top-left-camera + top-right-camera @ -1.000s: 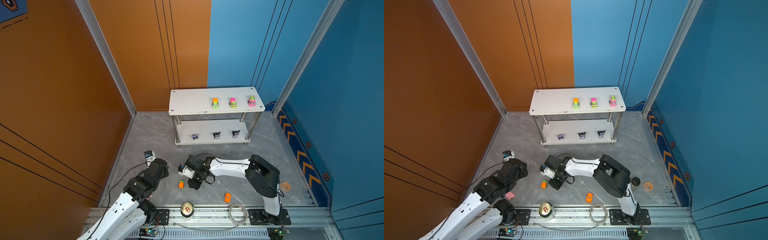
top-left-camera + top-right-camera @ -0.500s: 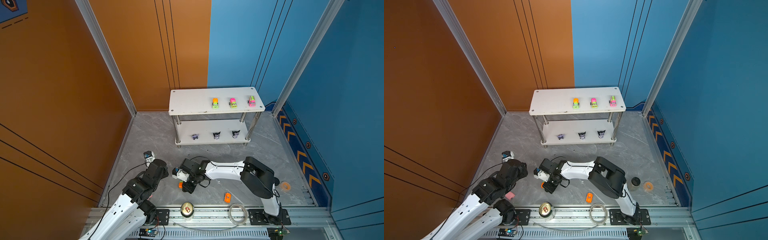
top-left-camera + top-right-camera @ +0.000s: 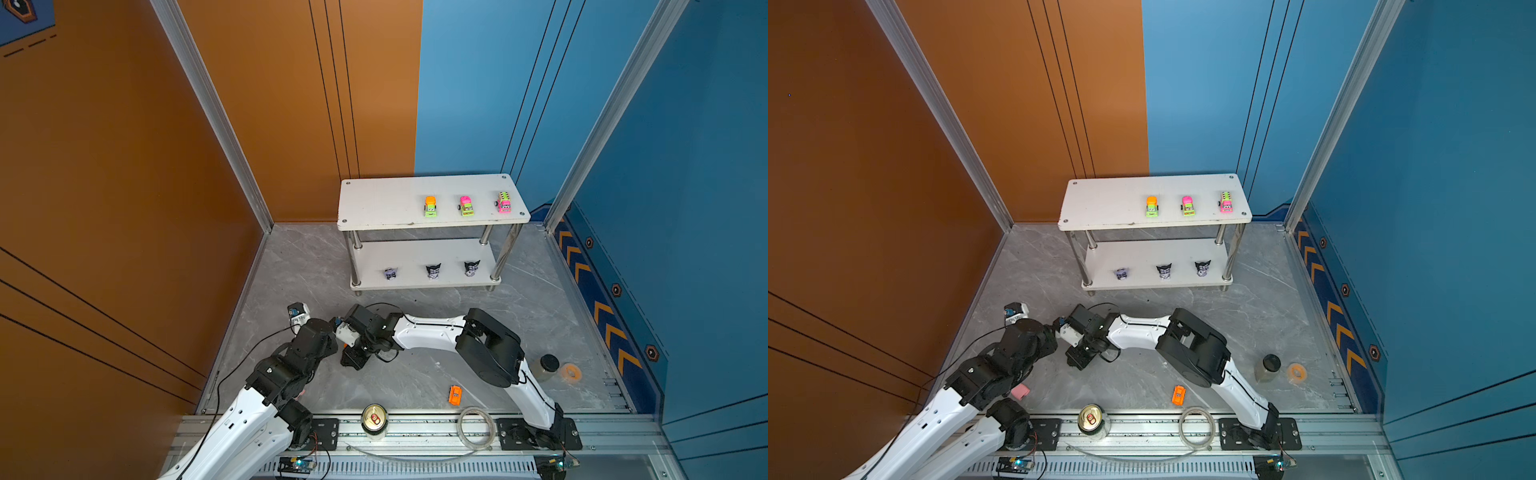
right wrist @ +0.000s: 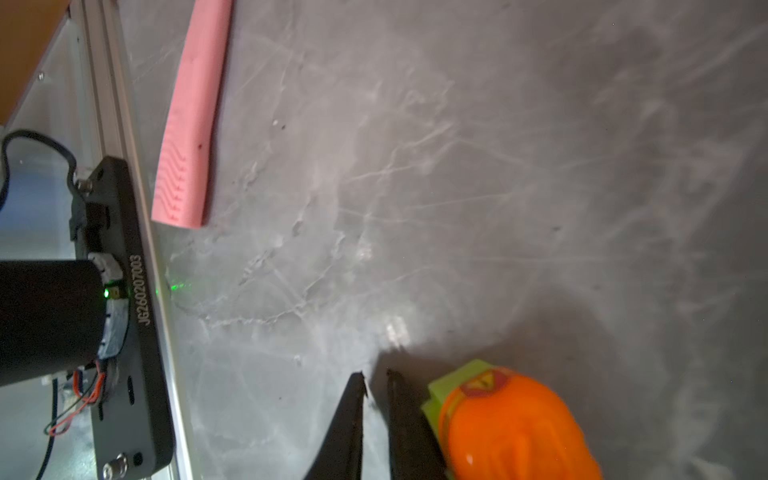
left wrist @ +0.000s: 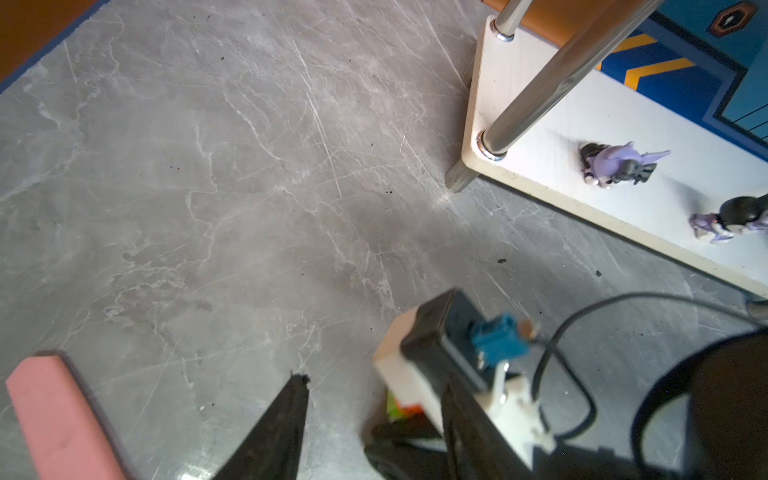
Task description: Place and organize the plastic toys onto the shelf
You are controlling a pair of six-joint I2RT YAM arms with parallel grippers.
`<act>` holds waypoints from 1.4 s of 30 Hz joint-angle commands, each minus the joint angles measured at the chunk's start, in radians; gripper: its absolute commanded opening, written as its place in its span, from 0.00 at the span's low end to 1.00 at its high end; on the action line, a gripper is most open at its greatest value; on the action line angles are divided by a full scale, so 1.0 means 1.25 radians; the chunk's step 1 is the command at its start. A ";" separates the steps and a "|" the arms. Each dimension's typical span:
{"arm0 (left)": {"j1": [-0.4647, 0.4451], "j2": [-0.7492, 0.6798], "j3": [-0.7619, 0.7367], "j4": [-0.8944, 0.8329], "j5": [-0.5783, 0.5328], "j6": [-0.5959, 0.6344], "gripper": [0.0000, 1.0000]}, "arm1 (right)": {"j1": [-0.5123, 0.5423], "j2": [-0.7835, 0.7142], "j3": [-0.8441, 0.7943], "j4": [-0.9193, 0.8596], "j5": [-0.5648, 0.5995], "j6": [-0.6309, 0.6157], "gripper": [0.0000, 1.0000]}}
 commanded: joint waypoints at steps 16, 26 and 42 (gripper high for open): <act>0.016 0.046 -0.012 0.015 0.020 0.027 0.56 | -0.108 -0.249 -0.127 -0.003 0.000 -0.063 0.35; 0.026 0.058 -0.008 0.023 0.032 0.040 0.56 | -0.138 -0.190 -0.124 -0.028 0.130 -0.061 0.00; 0.047 0.098 -0.014 0.052 0.059 0.047 0.56 | -0.076 -0.101 -0.066 -0.009 0.271 -0.056 0.00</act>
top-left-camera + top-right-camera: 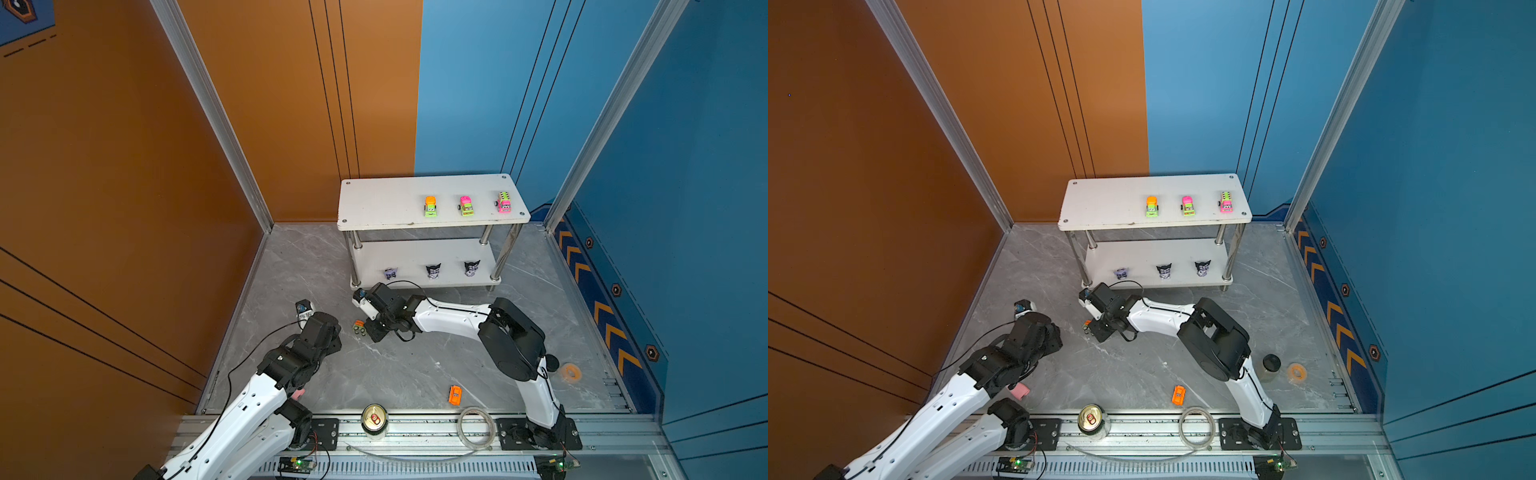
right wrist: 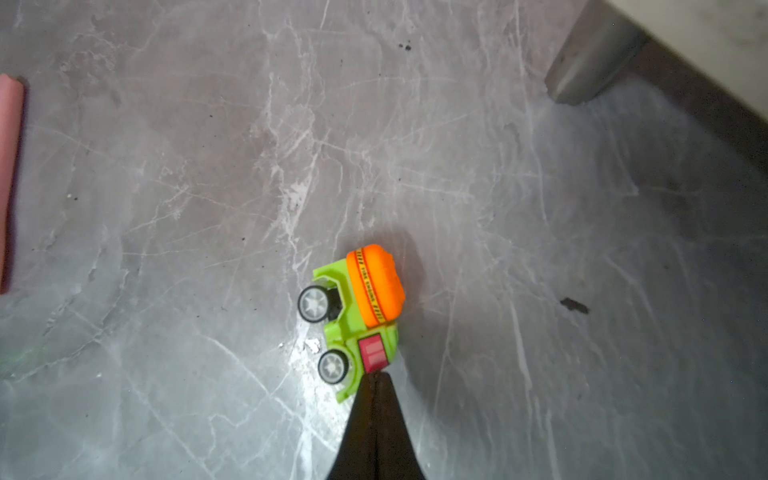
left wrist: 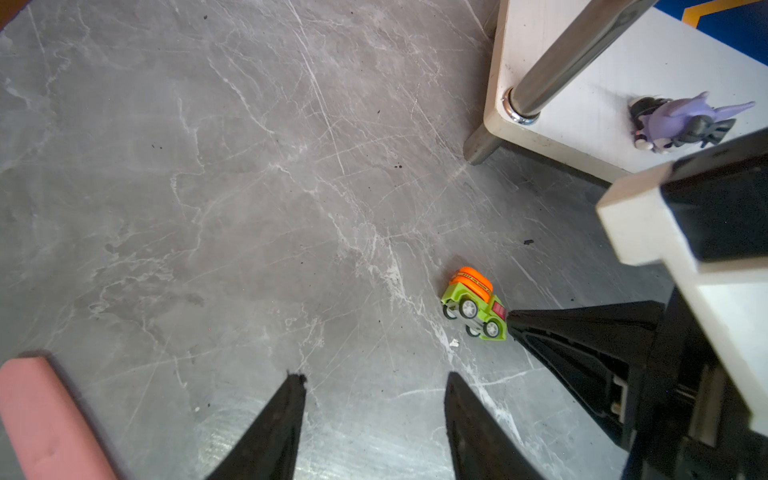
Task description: Place and organize the plastic toys onto the shelf
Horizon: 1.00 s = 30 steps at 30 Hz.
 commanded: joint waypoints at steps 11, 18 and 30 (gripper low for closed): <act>0.014 0.035 -0.015 0.036 0.023 0.009 0.56 | 0.013 0.009 0.038 0.033 0.039 0.021 0.00; 0.015 0.054 -0.013 0.045 0.027 0.007 0.56 | 0.019 0.041 0.042 0.043 0.011 0.036 0.00; 0.016 0.064 -0.007 0.047 0.028 0.006 0.55 | 0.053 0.011 -0.065 0.088 0.016 0.021 0.00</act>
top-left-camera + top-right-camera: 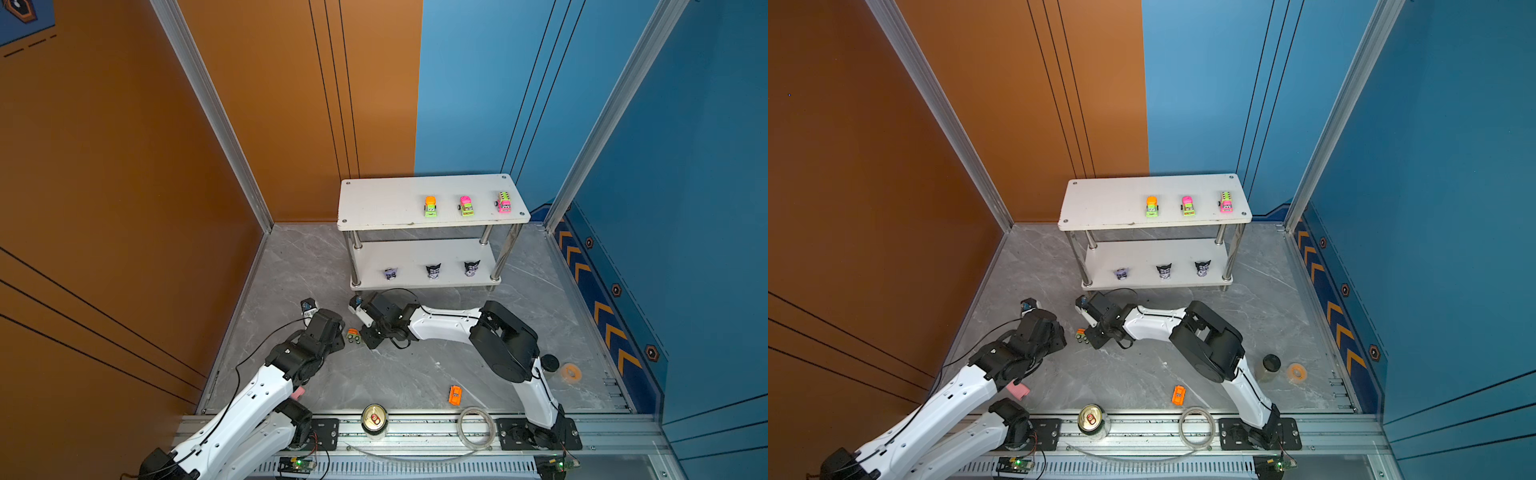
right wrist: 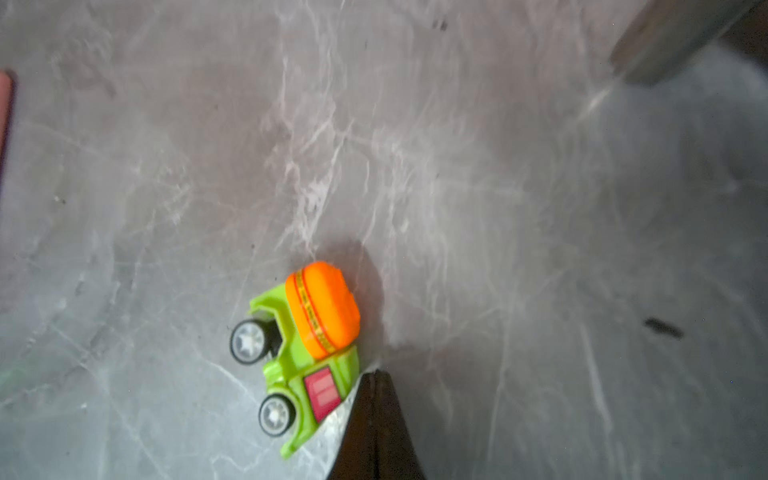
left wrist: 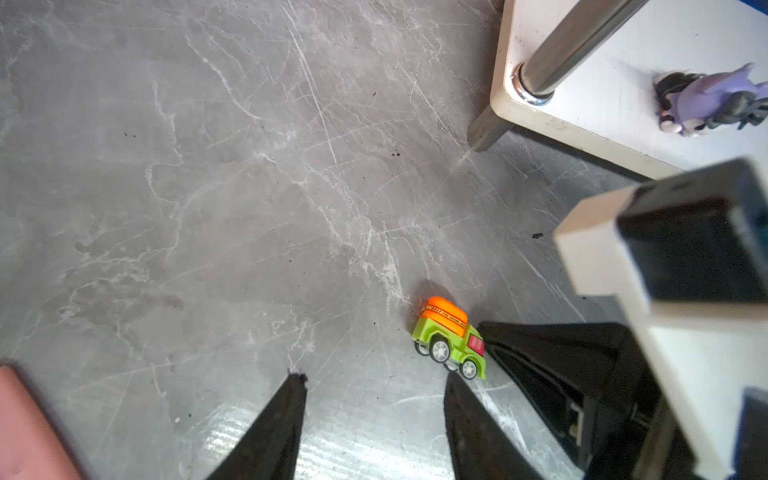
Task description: Place and organize the plastic toys onto the shelf
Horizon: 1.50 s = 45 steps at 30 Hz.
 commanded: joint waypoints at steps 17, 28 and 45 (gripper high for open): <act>-0.021 0.203 0.018 0.146 0.076 0.001 0.25 | -0.080 -0.108 -0.196 0.232 -0.257 0.225 0.00; -0.030 0.308 0.046 0.201 0.114 -0.004 0.16 | -0.109 -0.125 -0.241 0.228 -0.265 0.215 0.00; -0.058 0.297 -0.002 0.174 0.093 -0.050 0.00 | -0.127 -0.115 -0.236 0.226 -0.286 0.214 0.00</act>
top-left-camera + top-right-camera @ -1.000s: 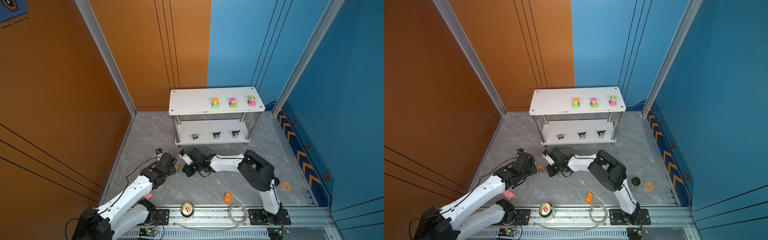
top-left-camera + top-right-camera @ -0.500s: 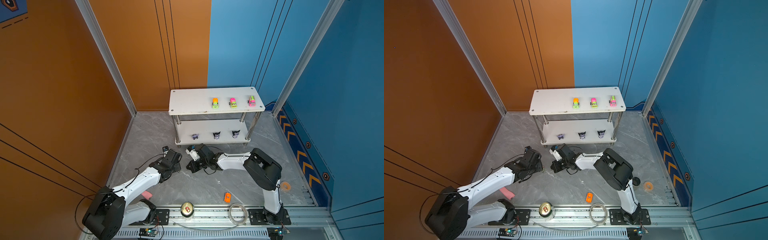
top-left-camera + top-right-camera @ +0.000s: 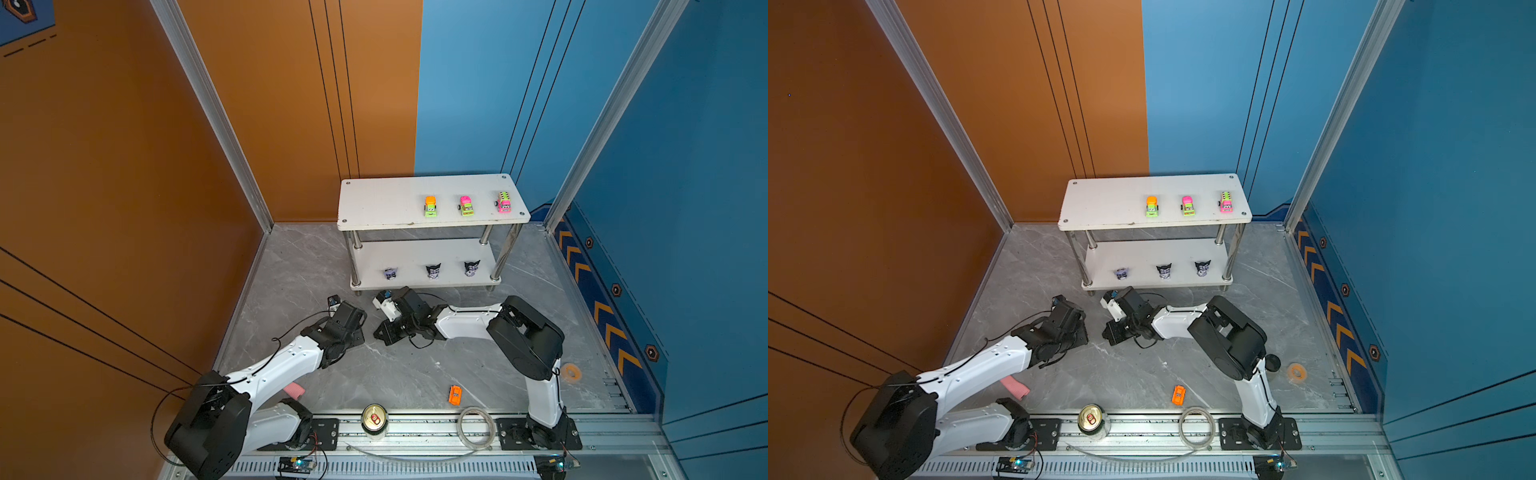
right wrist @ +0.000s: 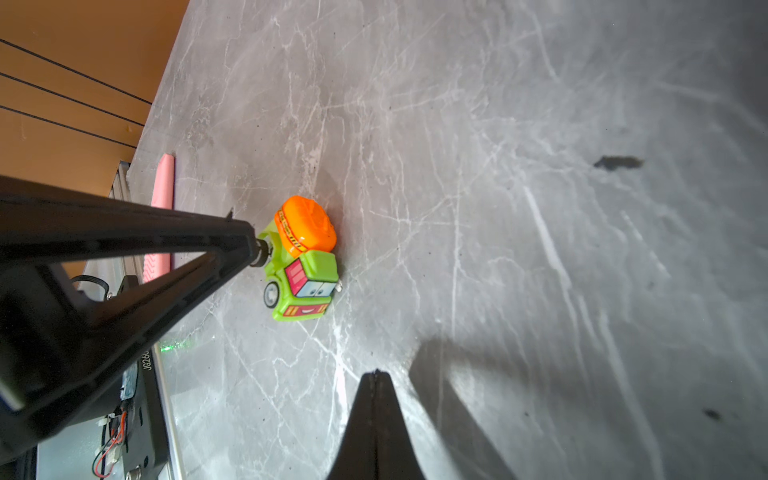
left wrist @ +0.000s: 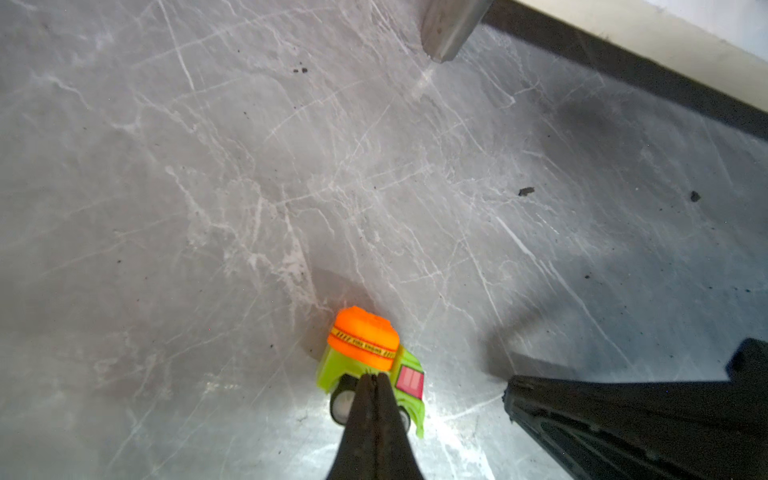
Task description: Place and organize the plastic toys onto the shelf
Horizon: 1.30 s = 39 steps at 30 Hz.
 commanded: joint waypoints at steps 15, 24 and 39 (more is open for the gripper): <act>-0.071 -0.086 -0.131 -0.048 -0.044 -0.111 0.00 | -0.009 -0.003 -0.002 0.002 -0.020 0.006 0.01; -0.067 -0.192 -0.162 -0.118 -0.088 -0.121 0.00 | 0.009 0.006 0.024 -0.025 -0.038 -0.006 0.03; -0.034 -0.223 -0.180 -0.099 -0.090 -0.095 0.03 | 0.096 0.041 0.096 -0.116 -0.040 -0.076 0.06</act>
